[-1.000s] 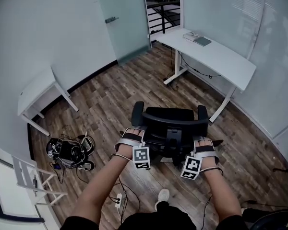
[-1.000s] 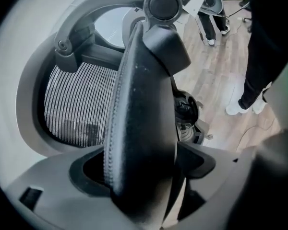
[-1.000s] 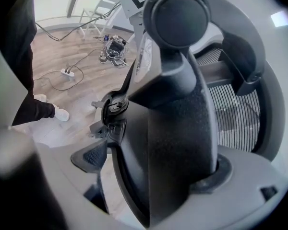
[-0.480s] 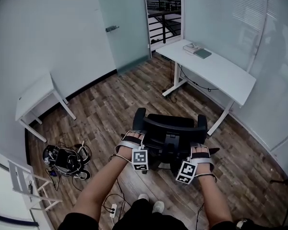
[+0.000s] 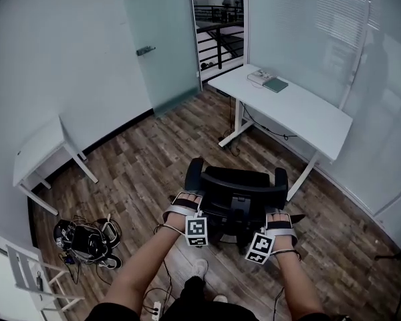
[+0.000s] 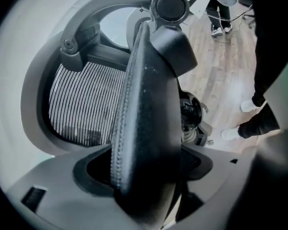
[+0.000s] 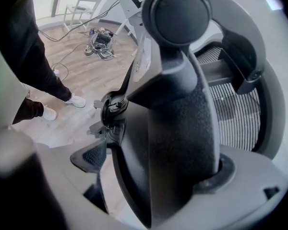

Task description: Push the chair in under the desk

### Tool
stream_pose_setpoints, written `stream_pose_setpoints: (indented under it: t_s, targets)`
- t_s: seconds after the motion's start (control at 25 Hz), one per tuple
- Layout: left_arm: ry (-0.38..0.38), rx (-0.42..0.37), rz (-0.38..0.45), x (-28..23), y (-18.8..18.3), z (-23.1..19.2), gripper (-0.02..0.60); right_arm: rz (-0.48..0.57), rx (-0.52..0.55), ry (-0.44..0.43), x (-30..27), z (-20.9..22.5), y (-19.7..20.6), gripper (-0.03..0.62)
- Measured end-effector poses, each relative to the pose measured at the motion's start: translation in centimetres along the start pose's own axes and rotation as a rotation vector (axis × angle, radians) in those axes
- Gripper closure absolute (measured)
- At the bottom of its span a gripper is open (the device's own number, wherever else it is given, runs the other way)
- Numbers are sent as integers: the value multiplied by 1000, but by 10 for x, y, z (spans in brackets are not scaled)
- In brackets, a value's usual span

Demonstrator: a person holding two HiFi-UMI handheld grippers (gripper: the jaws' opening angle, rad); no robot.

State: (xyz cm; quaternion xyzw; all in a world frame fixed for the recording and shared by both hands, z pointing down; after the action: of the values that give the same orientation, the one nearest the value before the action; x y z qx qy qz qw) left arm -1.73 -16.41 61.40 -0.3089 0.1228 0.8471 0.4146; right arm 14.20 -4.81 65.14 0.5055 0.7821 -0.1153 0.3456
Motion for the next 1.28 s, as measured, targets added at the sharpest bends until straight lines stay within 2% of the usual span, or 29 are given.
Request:
stream_pose_setpoints:
  t_s: [0.24, 0.44, 0.64, 0.96, 1.28]
  targets:
    - [27, 1, 41, -33, 6, -19, 189, -30, -17, -34, -27, 14, 1, 56]
    - [7, -21, 58, -64, 18, -43, 188, -47, -37, 4, -56, 41, -4, 51]
    - [-1, -53, 89, -92, 18, -64, 187, -80, -73, -17, -76, 54, 1, 51]
    - [2, -111, 144, -140, 37, -96, 187, -138, -113, -1, -114, 85, -9, 51]
    - [-10, -152, 193, -178, 35, -129, 183, -182, -163, 19, -139, 110, -3, 51]
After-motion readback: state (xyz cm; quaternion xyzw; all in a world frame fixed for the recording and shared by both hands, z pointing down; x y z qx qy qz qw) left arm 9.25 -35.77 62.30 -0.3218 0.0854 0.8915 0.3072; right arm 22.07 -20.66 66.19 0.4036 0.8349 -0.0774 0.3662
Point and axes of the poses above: the fingertips, and each gripper's own axes: x backward along the fingers, z to its right, y out of its underside, the point moved 3 cm from there along x, backward along the fingers, and after that the axes turned 9 degrees about -x, right-handed, at the moved point
